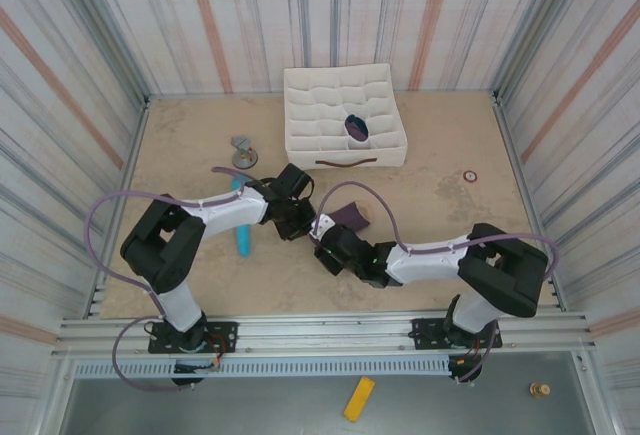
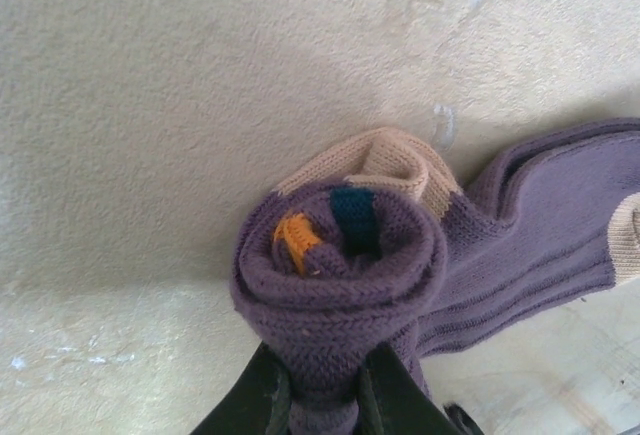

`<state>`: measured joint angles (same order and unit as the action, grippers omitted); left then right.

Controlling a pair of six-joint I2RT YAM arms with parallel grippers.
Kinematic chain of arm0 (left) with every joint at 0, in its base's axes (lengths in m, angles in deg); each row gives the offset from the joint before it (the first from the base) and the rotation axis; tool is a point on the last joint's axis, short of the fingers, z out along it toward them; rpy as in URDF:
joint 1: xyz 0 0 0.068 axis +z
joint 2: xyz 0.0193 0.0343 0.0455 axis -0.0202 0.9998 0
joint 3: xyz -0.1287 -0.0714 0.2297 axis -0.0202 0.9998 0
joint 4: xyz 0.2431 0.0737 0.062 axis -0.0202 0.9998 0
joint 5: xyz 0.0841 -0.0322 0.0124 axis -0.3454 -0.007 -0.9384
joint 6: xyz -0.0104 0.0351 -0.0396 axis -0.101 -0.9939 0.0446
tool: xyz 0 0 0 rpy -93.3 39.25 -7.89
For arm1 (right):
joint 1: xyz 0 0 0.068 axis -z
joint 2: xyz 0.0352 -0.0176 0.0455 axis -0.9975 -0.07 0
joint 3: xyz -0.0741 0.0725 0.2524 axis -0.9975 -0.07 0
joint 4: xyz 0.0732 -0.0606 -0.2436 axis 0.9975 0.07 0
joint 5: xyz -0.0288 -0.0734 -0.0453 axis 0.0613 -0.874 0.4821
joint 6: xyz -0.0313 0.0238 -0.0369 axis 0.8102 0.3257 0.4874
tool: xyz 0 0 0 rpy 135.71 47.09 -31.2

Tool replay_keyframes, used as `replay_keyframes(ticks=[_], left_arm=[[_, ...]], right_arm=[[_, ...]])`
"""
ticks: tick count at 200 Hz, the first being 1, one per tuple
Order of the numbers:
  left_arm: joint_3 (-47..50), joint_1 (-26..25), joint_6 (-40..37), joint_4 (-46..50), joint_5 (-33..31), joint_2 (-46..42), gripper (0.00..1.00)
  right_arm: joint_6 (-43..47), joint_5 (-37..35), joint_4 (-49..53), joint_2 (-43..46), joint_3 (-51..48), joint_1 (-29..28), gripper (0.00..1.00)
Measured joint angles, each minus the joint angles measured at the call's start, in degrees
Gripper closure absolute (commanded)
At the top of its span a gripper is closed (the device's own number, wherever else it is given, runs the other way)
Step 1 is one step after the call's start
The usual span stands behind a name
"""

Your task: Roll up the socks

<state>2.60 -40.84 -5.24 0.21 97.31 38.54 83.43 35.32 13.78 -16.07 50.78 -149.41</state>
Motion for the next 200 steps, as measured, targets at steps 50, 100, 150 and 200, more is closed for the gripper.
replay_keyframes(ticks=[50,100,150,200], left_arm=[[1.14,0.55,0.74,-1.68,0.98,0.00,1.00],[2.51,0.96,1.16,-4.61,1.38,-0.13,0.57],[4.28,1.49,2.36,-5.73,1.86,-1.90,0.30],[6.21,1.49,1.77,-6.95,-0.07,-6.95,0.29]], right_arm=[[0.57,-2.03,-1.79,-3.85,0.61,-0.26,0.63],[-1.01,-2.16,-2.19,-4.33,0.90,-0.28,1.00],[-5.95,0.83,-4.31,-2.60,-1.75,2.08,1.00],[-13.20,8.28,-9.16,1.20,-7.45,6.75,1.00]])
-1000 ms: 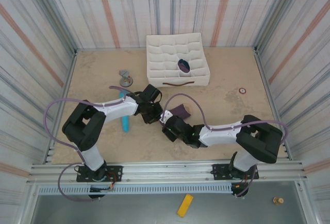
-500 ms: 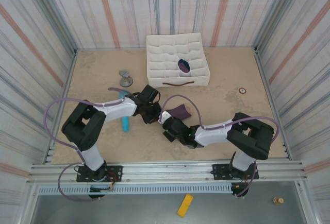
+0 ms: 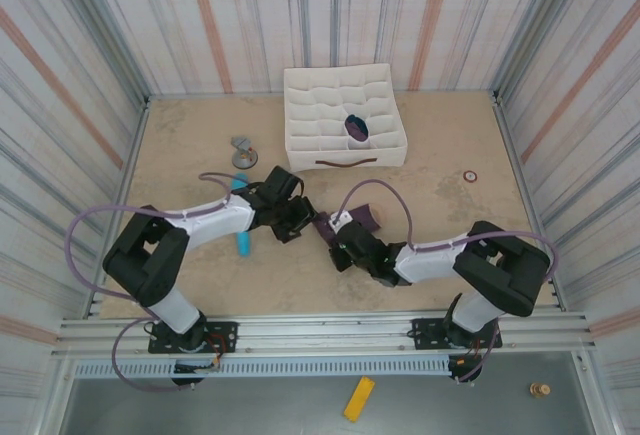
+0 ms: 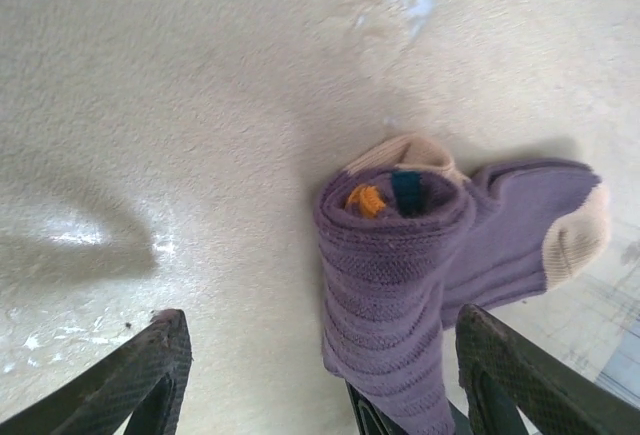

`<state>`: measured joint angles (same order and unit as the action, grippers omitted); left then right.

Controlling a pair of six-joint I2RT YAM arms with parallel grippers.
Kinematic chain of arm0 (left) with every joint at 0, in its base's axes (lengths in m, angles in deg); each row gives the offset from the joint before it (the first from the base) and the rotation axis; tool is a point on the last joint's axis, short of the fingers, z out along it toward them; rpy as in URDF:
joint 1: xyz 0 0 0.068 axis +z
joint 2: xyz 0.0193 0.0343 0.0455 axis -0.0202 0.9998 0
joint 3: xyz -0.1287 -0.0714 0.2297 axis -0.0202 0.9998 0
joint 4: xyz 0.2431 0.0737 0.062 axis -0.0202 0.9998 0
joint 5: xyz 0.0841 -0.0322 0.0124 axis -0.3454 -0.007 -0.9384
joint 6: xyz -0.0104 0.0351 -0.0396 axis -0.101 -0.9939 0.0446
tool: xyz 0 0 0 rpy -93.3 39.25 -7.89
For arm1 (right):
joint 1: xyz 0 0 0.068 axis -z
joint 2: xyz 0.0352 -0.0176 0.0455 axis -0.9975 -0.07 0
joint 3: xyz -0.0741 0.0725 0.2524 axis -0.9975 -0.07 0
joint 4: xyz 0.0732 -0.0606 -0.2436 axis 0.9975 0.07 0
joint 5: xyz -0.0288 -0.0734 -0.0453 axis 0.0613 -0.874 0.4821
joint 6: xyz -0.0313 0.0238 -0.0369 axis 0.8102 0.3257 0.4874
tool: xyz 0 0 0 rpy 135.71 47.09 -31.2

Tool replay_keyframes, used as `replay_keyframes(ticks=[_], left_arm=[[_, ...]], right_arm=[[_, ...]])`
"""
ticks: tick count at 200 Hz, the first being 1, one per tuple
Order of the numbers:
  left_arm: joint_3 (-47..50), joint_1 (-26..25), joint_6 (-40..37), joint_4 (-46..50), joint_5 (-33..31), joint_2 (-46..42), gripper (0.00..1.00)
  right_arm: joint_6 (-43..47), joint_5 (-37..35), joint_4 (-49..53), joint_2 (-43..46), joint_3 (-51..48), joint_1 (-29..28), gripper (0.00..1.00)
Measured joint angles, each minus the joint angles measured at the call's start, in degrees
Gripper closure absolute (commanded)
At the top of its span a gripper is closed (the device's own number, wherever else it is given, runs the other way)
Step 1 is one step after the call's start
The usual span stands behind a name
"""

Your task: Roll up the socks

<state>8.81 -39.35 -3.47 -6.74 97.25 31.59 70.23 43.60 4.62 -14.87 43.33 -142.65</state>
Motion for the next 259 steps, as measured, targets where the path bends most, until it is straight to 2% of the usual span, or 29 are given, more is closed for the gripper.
replay_keyframes(ticks=[104,171,210,259], left_arm=[[-1.53,-0.46,-2.14,2.75,-2.80,-1.38,0.33],[-3.91,-4.74,-3.54,0.13,-3.87,1.29,0.39],[-3.91,-6.34,-4.52,-4.28,-3.78,3.85,0.44],[-4.28,-7.23,-5.07,-8.59,-3.58,6.95,0.46]], right_arm=[[-19.15,27.36,-4.92,4.09,-7.17,18.38,1.00],[-30.03,47.41,-8.37,-3.43,-6.73,31.01,1.00],[-35.23,51.71,-8.35,-4.44,-6.86,33.77,1.00],[-40.57,53.46,-7.72,-4.81,-6.99,35.12,1.00]])
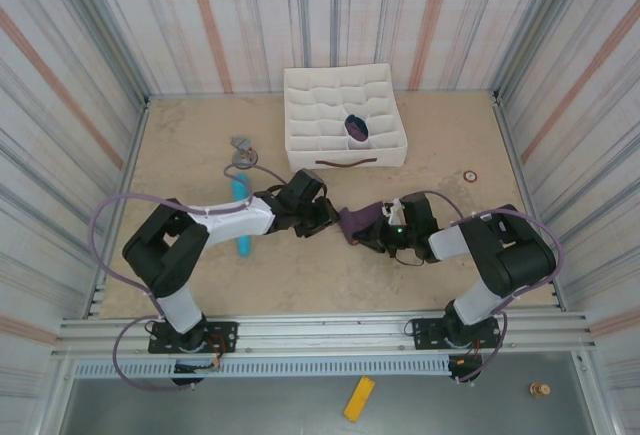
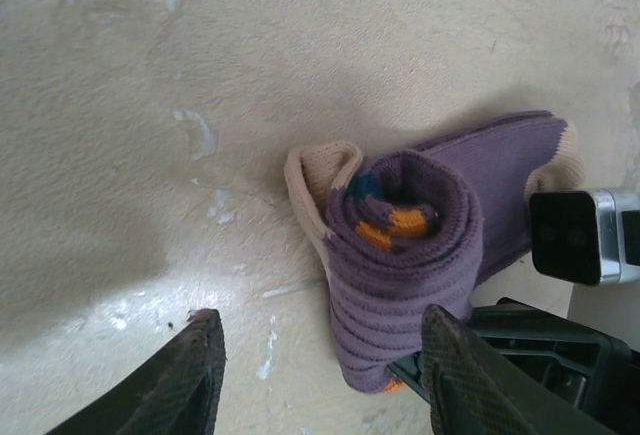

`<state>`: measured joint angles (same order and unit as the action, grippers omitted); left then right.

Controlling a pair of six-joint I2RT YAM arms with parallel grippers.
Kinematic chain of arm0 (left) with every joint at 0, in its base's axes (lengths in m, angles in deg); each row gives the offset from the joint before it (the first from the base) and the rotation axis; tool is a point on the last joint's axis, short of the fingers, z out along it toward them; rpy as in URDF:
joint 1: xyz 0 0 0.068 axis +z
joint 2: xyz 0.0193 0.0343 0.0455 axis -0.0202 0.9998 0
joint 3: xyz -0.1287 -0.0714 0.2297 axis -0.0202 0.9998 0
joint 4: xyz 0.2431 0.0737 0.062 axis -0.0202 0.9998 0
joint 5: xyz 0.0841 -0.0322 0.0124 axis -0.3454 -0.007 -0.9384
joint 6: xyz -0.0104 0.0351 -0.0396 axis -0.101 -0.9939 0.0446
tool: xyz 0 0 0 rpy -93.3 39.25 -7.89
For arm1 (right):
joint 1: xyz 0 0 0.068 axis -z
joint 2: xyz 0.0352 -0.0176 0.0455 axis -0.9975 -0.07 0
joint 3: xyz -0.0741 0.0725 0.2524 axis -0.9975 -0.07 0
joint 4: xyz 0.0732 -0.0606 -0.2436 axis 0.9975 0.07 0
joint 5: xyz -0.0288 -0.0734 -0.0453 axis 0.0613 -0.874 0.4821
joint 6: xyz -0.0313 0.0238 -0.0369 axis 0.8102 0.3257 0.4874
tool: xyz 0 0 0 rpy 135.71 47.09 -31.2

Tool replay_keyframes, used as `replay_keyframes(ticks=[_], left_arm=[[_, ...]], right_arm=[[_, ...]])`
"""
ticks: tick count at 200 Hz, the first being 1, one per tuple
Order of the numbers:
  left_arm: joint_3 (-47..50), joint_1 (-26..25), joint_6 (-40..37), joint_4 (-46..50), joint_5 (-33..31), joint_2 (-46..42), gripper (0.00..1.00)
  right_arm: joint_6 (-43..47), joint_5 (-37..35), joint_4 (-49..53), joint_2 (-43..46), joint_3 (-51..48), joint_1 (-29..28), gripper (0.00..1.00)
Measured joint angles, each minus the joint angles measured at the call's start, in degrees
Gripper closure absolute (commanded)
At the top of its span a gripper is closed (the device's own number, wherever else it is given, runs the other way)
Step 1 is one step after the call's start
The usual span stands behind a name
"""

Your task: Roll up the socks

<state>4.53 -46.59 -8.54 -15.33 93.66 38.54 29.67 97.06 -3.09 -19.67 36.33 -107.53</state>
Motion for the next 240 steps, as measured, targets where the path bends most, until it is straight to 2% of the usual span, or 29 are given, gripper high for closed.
replay_keyframes(ticks=[38,107,124,173,190,216,240], left_arm=[[-2.16,-1.60,-0.72,-2.05,0.42,3.52,0.47],[-5.07,-1.97,-0.70,-3.30,0.50,7.82,0.56],[-6.71,-1.95,-0.46,-2.51,0.94,9.38,0.63],[-9.60,-1.88,0.57,0.04,1.77,10.78,0.93],[-10.03,-1.79,0.57,0.57,2.19,10.97,0.96],[-10.32,-1.60,0.22,1.42,2.21,10.97,0.99],[-10.38,-0.72,-0.63,2.78,2.01,10.60,1.00]], right_arm=[[-2.21,1.09,-0.28,-0.55,0.02,0.63,1.00],[-3.06,2.56,-1.88,-1.68,-0.20,1.33,1.00],[-3.19,2.54,-2.29,-1.66,-0.39,1.33,0.93],[-3.21,0.33,2.10,2.78,-0.68,1.42,0.66],[-2.47,-1.36,6.69,6.36,-0.28,1.40,0.56],[1.16,-6.54,18.91,12.76,2.29,0.81,0.37],[5.99,-12.52,30.05,18.32,5.29,-0.90,0.33]])
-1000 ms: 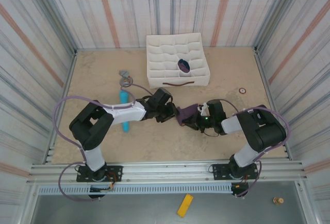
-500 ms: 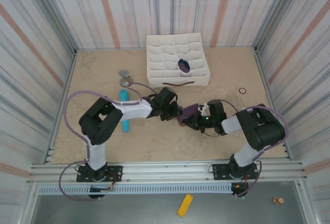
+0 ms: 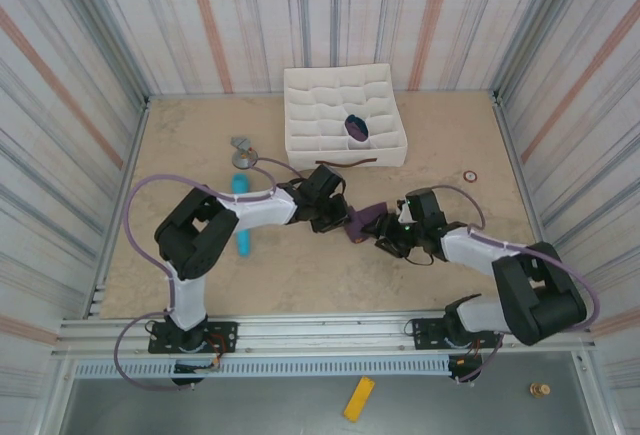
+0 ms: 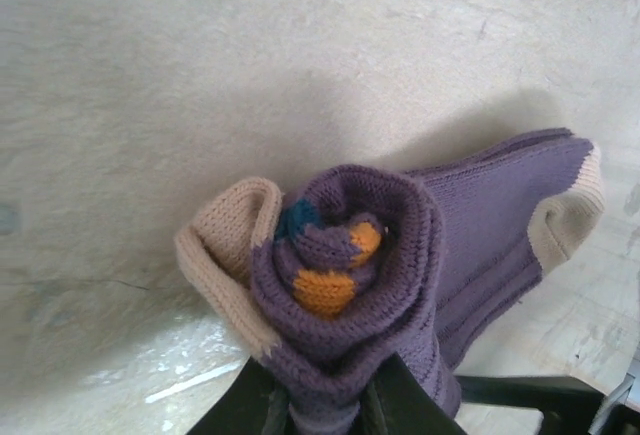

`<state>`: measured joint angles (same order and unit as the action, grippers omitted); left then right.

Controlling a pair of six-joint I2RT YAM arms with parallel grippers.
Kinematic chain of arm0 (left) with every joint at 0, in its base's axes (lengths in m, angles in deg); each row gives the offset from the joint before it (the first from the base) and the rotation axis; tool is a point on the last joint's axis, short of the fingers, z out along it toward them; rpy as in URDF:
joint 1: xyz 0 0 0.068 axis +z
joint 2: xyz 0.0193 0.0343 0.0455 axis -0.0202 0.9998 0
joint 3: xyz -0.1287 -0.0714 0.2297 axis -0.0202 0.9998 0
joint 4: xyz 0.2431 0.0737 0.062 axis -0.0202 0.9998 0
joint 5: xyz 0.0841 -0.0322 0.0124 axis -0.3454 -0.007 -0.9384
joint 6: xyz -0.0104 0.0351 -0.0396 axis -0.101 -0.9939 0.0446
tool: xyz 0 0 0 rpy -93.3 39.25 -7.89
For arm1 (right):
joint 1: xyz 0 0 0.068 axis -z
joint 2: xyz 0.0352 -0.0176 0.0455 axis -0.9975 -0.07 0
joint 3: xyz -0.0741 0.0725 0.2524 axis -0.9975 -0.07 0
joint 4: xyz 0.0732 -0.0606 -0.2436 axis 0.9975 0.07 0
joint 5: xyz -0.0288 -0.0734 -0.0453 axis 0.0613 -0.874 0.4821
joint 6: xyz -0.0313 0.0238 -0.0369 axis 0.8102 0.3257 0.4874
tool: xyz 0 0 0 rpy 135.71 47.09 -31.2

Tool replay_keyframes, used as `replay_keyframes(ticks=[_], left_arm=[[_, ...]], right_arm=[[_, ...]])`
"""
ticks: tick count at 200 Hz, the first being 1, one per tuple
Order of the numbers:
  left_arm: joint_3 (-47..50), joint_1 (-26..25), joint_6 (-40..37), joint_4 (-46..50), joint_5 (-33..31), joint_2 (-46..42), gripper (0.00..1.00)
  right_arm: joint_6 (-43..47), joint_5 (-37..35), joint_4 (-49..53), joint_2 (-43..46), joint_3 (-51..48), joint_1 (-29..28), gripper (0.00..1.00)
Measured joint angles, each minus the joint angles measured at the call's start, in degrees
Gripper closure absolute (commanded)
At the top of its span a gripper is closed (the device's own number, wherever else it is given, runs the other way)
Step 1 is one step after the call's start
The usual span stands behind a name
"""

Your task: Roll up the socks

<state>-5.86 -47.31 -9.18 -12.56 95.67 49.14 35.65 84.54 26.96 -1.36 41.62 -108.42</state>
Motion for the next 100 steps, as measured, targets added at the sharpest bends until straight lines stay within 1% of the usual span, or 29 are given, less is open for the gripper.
replay_keyframes(ticks=[23,44,74,100], left_arm=[[1.75,1.53,-0.28,1.09,-0.90,-1.81,1.00],[5.97,3.41,-0.22,1.25,-1.62,-5.29,1.00],[13.00,5.90,1.16,0.98,-2.25,-11.30,1.00],[15.87,6.67,2.47,2.32,-2.71,-14.40,1.00]], right_arm=[[5.55,-5.99,8.37,3.58,4.57,-3.63,0.30],[11.08,-12.00,12.61,4.81,9.11,-8.55,0.28],[19.43,-21.16,12.68,5.88,11.47,-18.36,0.29],[26.91,-27.50,9.62,5.11,11.17,-25.16,0.30]])
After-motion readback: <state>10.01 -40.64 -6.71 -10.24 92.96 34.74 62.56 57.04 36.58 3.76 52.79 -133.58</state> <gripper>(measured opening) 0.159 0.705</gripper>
